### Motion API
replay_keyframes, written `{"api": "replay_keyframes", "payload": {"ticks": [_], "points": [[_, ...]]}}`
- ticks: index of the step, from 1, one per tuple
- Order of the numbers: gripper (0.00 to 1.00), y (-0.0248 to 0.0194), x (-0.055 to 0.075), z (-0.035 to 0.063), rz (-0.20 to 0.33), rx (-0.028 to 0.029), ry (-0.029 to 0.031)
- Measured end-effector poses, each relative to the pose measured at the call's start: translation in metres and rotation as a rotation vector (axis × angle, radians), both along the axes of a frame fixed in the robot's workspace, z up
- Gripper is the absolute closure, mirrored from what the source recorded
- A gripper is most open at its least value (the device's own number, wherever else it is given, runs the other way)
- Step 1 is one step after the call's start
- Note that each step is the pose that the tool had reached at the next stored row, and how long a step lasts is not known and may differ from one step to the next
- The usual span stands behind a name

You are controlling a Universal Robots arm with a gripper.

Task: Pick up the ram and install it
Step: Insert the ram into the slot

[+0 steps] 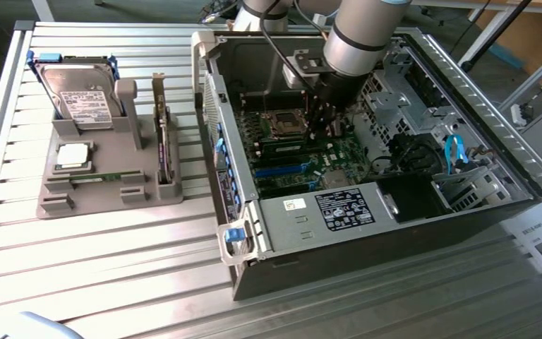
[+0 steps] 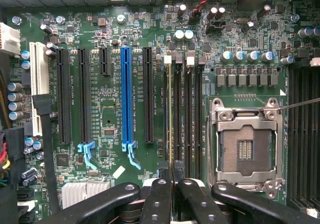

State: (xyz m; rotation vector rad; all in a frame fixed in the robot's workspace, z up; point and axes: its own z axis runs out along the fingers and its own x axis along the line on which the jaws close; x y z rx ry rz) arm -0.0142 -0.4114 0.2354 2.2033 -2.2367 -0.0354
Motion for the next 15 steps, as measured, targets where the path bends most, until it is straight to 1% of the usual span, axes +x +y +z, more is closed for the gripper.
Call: {"api": "replay_keyframes", "payload": {"ticks": [13,14,15], "points": [[0.88,0.0,0.0,-0.0003,0.0,-0.0001,-0.0001],[0.81,0.0,0.0,-0.0004,0.0,0.0,-0.0001],[0.81,0.0,0.0,-0.0004,0.0,0.0,-0.0001]]}}
